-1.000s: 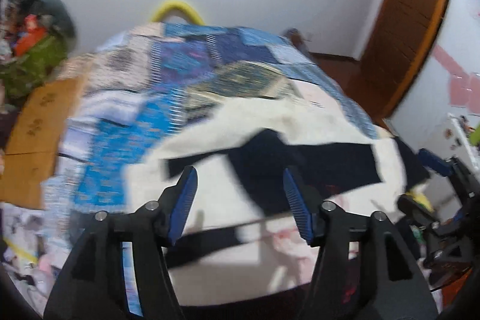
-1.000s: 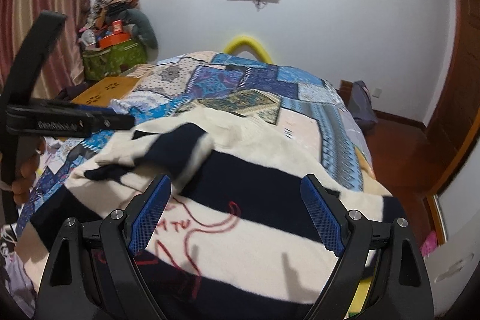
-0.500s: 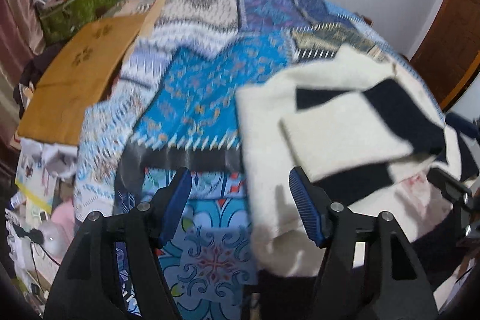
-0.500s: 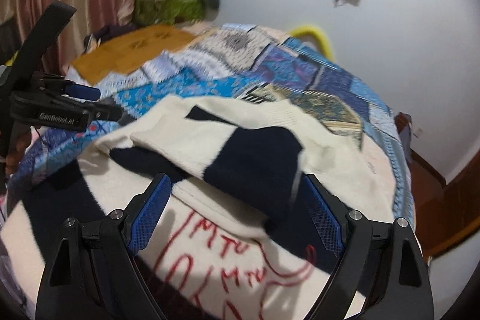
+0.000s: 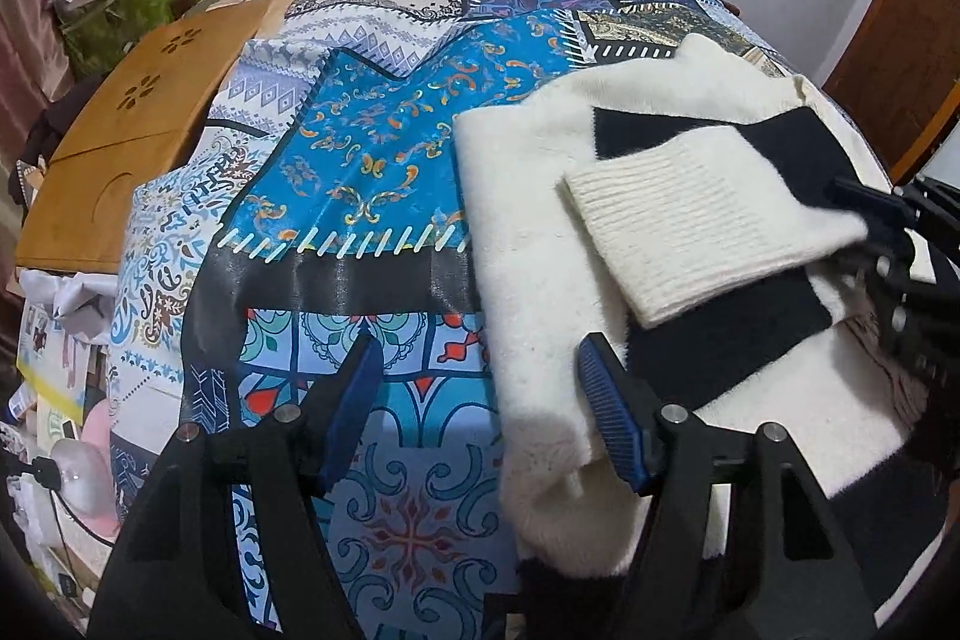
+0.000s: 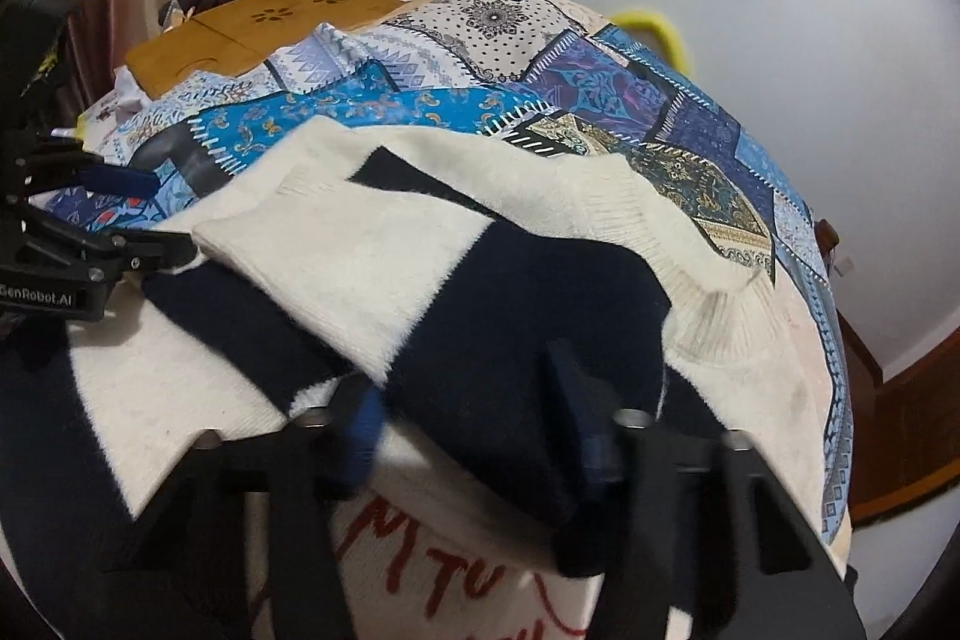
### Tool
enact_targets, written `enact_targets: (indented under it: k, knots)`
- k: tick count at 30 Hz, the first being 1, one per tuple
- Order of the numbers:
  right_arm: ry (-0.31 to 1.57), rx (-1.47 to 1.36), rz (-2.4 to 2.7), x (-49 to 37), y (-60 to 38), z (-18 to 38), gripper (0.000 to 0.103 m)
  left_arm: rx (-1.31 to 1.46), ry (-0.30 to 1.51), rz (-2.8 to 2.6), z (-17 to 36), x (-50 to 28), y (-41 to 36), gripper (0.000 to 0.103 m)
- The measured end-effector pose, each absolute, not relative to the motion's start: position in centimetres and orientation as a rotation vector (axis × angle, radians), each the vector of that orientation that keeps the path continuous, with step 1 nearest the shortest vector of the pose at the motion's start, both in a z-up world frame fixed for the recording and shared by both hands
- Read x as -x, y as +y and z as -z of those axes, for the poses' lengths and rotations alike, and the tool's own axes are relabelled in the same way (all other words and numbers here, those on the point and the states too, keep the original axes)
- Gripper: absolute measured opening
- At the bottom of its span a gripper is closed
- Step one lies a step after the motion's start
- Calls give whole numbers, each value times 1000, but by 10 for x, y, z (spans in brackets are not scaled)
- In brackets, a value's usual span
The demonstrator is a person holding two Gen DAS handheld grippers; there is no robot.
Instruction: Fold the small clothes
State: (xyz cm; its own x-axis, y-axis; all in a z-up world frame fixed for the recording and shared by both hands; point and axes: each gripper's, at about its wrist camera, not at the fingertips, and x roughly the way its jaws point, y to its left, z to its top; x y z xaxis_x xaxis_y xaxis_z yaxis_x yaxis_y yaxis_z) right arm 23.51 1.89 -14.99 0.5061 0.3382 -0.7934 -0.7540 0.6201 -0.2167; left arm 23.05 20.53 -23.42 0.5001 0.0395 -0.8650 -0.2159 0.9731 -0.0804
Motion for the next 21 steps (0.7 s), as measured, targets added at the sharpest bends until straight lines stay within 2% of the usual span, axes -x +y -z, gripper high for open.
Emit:
enact_targets:
  k: [1, 5, 15, 21]
  knots:
    - [784, 597, -704, -236, 18, 149, 21, 186, 1038, -156, 234, -230, 206, 67]
    - [783, 535, -699, -239, 8, 142, 10, 175, 1039, -164, 234, -231, 204, 67]
    - [748, 291, -580, -255, -62, 106, 8, 135, 1048, -189, 234, -232, 198, 68]
    - [773, 168, -497, -265, -112, 104, 8, 111, 1050, -206, 234, -232, 194, 68]
